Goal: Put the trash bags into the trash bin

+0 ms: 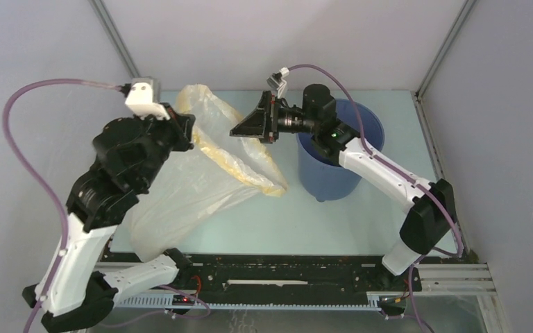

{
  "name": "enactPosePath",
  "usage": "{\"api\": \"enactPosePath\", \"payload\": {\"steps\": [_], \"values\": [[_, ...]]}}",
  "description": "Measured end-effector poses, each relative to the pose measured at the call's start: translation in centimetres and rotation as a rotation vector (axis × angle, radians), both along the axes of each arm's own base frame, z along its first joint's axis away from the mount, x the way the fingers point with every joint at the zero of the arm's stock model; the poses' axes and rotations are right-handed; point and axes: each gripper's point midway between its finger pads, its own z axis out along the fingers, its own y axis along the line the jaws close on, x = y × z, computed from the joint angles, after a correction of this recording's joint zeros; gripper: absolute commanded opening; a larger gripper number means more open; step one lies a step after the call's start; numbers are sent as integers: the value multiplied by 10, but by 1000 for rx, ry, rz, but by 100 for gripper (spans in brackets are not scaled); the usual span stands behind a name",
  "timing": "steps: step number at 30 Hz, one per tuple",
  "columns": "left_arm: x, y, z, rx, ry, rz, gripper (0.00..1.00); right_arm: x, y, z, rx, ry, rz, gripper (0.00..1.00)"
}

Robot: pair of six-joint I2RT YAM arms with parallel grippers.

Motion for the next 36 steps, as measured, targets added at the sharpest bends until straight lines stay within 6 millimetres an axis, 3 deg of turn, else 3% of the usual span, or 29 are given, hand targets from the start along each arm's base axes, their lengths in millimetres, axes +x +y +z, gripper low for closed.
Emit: {"api": "enactPosePath", "payload": {"steps": [6,12,14,17,20,22,24,25,28,31,36], "values": [[22,-22,-18,42,74,-19,0,-24,1,27,51,-53,10,100],[32,-39,-10,24,81,-52,0,-30,20,13,-71,-182,-92,99],[33,-42,-5,13,76,-65,0,-28,22,4,-142,-236,-135,94],[32,-44,-3,8,74,-77,1,-25,23,5,-211,-321,-184,78],[31,-46,-3,8,75,-91,18,-20,22,21,-238,-400,-227,43],[30,-47,-3,8,74,-100,25,-19,20,29,-238,-426,-242,32],[28,-46,-2,3,73,-104,27,-17,19,35,-236,-438,-258,23],[27,-45,-1,2,71,-105,22,-17,18,34,-239,-437,-261,26],[21,-41,4,-23,62,-115,2,-17,18,29,-257,-422,-258,57],[15,-37,10,-50,49,-120,0,-18,20,25,-267,-410,-249,71],[16,-40,19,-106,32,-133,0,-25,27,17,-297,-409,-229,81]]}}
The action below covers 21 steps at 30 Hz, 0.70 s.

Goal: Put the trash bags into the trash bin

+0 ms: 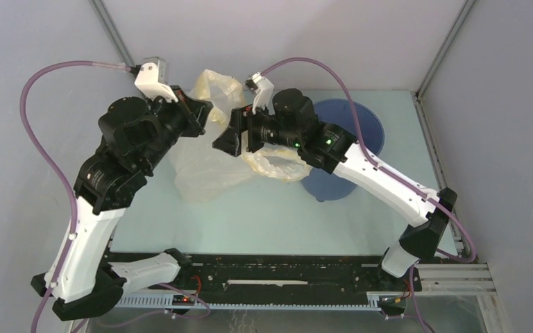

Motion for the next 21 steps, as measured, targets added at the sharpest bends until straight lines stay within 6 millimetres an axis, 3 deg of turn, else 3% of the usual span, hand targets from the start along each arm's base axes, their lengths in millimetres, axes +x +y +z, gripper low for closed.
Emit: {"api": "enactPosePath", "payload": {"steps": [3,5,6,7,8,9,10,12,14,18,21], "values": [[6,-8,1,-21,3,-12,0,-3,1,-6,-30,-6,-16,79],[10,-14,0,-27,10,-23,0,-2,1,-10,-49,-15,-38,68],[12,-17,-1,-26,15,-32,1,0,-1,-12,-63,-19,-52,56],[14,-19,-2,-25,18,-38,8,3,-3,-14,-79,-21,-70,39],[15,-21,-3,-23,22,-41,19,5,-5,-15,-91,-26,-79,18],[16,-23,-4,-21,26,-44,32,8,-7,-14,-94,-26,-97,4],[17,-23,-4,-20,27,-45,46,10,-8,-13,-100,-37,-104,0],[15,-21,-3,-16,26,-47,70,17,-13,-5,-88,-40,-128,0],[11,-17,3,-23,10,-48,80,21,-18,4,-68,-38,-136,0],[-15,2,29,-66,-79,-51,88,28,-32,35,1,-39,-122,0],[-47,29,57,-137,-191,-32,89,38,-57,75,84,-67,-112,0]]}}
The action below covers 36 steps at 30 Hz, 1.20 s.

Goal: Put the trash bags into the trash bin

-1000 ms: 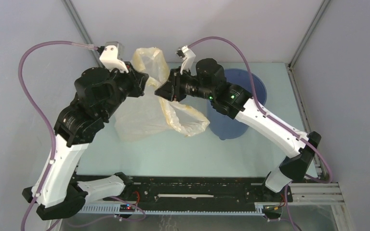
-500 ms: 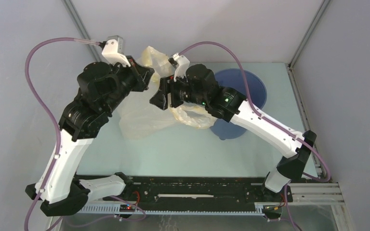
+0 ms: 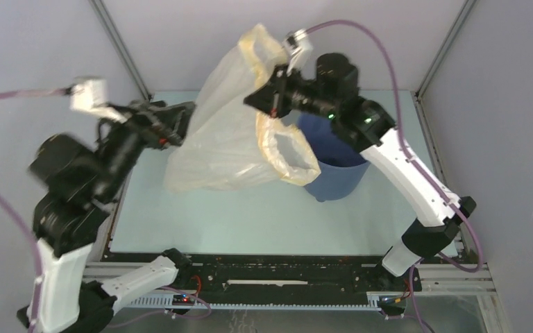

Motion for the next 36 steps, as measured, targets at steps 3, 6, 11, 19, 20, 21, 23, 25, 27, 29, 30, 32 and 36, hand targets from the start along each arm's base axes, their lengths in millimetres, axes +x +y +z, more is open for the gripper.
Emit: {"api": "enactPosePath", "payload": {"steps": [3,6,11,19,20,21,23,25,27,29,30,32,36], "values": [[-29,29,20,-77,-93,42,89,5,-35,42,71,-55,1,0],[-49,53,35,-152,-161,83,89,1,-80,89,127,-159,-28,0],[-34,46,28,-156,-131,101,89,-41,-152,141,136,-366,-108,0],[12,3,-2,-90,-7,54,88,-123,-246,164,1,-701,-332,0],[15,-2,-4,-87,4,44,88,-134,-250,161,-31,-740,-332,0],[18,-5,-6,-82,12,37,88,-141,-252,157,-62,-764,-331,0],[21,-11,-9,-78,24,21,88,-145,-256,146,-120,-784,-332,0],[26,-17,-13,-70,37,8,88,-142,-257,128,-185,-770,-324,0],[28,-23,-16,-67,49,-9,88,-136,-257,106,-242,-725,-302,0],[30,-28,-18,-69,59,-28,88,-131,-254,88,-273,-673,-267,0],[31,-32,-19,-73,64,-38,88,-131,-250,81,-278,-647,-240,0],[33,-38,-25,-70,79,-59,88,-133,-243,70,-271,-601,-179,0],[38,-53,-33,-69,107,-107,87,-149,-230,51,-230,-482,-67,0]]}}
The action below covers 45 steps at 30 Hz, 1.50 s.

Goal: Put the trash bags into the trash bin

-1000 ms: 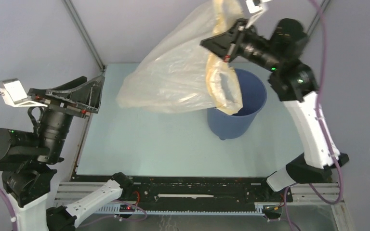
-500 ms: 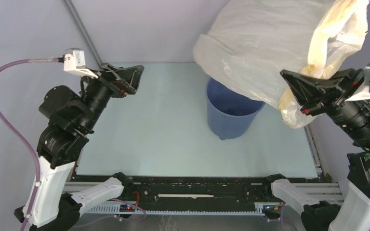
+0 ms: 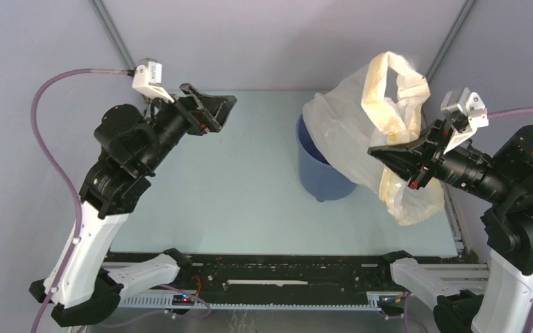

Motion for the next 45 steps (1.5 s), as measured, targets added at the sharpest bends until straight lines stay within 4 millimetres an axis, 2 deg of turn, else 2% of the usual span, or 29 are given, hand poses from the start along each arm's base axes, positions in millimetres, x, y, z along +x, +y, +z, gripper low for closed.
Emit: {"api": "enactPosePath", "payload": {"steps": [7,11,13,15,19,23,29,32,35,40,45], "values": [[24,-46,-12,-16,45,-126,82,-34,4,-27,47,219,50,0],[47,-81,-28,-39,98,-214,73,-61,6,-29,112,259,85,0],[56,-99,-38,-59,133,-256,71,-69,6,-26,163,273,88,0],[64,-115,-47,-84,171,-302,72,-69,5,-19,234,280,64,0],[66,-128,-52,-119,211,-352,75,-53,0,4,445,293,-22,0],[58,-122,-44,-139,189,-352,76,-27,-1,37,696,350,-24,0],[40,-88,-26,-166,144,-272,76,16,-12,95,1011,431,-46,0],[31,-73,-17,-186,121,-237,75,21,-22,131,1178,469,-29,0],[25,-67,-15,-212,120,-228,74,16,-30,160,1313,496,41,0],[25,-67,-28,-258,164,-216,75,14,-36,192,1478,540,147,0],[29,-66,-29,-290,178,-197,73,37,-34,197,1583,593,177,0]]}}
